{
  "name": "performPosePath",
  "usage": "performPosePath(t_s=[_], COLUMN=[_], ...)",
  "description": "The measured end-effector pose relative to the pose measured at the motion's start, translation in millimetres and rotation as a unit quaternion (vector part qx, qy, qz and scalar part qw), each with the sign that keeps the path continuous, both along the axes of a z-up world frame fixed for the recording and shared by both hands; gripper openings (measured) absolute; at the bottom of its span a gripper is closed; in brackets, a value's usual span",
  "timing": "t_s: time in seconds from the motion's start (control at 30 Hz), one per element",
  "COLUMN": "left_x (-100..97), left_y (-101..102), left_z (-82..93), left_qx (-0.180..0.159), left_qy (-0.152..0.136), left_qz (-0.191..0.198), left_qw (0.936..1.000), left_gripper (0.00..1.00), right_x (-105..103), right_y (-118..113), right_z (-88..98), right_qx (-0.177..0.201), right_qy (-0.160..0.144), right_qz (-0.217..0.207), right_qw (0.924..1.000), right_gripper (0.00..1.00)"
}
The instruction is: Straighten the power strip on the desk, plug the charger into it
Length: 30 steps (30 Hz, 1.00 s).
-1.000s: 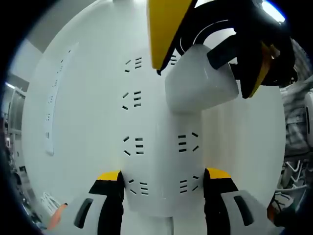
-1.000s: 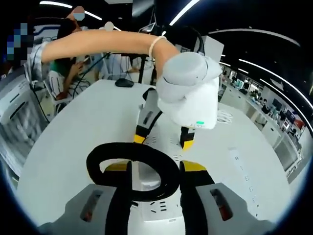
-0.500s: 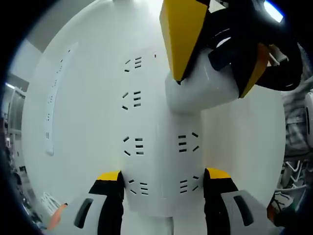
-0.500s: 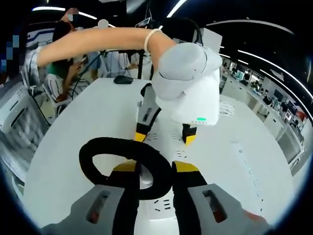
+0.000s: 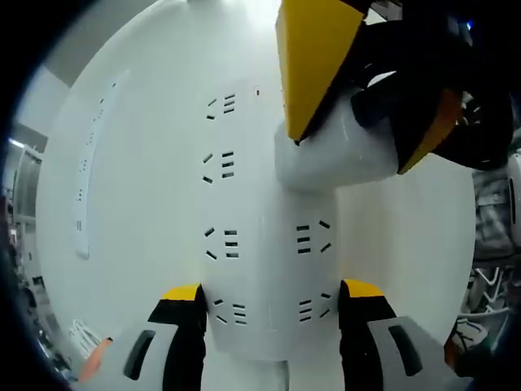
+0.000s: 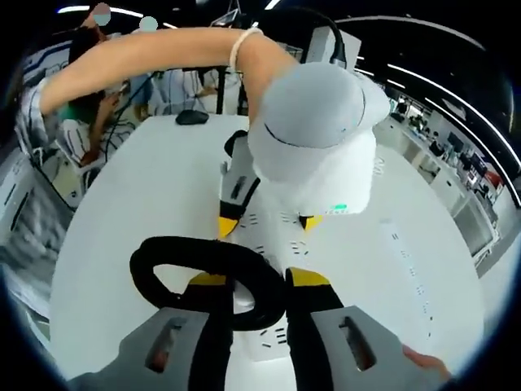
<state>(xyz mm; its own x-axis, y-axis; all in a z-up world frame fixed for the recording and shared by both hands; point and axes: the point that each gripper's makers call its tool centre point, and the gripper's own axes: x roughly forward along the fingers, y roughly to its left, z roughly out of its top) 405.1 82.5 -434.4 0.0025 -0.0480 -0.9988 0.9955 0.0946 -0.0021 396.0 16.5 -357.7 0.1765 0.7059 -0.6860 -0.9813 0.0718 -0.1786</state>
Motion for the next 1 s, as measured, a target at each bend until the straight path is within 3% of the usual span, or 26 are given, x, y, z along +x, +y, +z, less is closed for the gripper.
performPosePath(t_s=[0.23, 0.43, 0.77, 0.87, 0.93, 0.97, 1.0], left_x=[-0.9, -0.9, -0.8, -0.5, -0.4, -0.2, -0.1], left_y=[-0.3, -0.3, -0.4, -0.6, -0.6, -0.7, -0.6], left_z=[-0.2, -0.1, 0.5, 0.5, 0.6, 0.6, 0.7], left_qx=[0.009, 0.007, 0.004, 0.005, 0.006, 0.005, 0.005], left_qy=[0.000, 0.001, 0.001, 0.001, 0.001, 0.000, 0.000], left_qz=[-0.004, -0.009, -0.016, -0.018, -0.019, -0.020, -0.020], left_qw=[1.0000, 0.9999, 0.9999, 0.9998, 0.9998, 0.9998, 0.9998], left_gripper=[0.65, 0.65, 0.65, 0.65, 0.65, 0.65, 0.65], right_x=[-1.5, -8.4, -8.9, -11.2, -13.8, -13.6, -13.7], right_y=[-0.8, 0.9, -2.3, -2.0, -4.4, -3.5, -2.2], right_z=[-1.9, -7.3, -11.1, -13.2, -16.4, -16.3, -16.7], right_qx=[-0.010, -0.067, -0.071, -0.077, -0.111, -0.116, -0.109], right_qy=[0.026, 0.029, 0.052, 0.045, 0.005, -0.003, 0.006], right_qz=[-0.010, -0.015, -0.027, -0.019, 0.005, -0.004, -0.004], right_qw=[0.9996, 0.9972, 0.9958, 0.9958, 0.9937, 0.9933, 0.9940], right_gripper=[0.21, 0.20, 0.18, 0.18, 0.19, 0.19, 0.19])
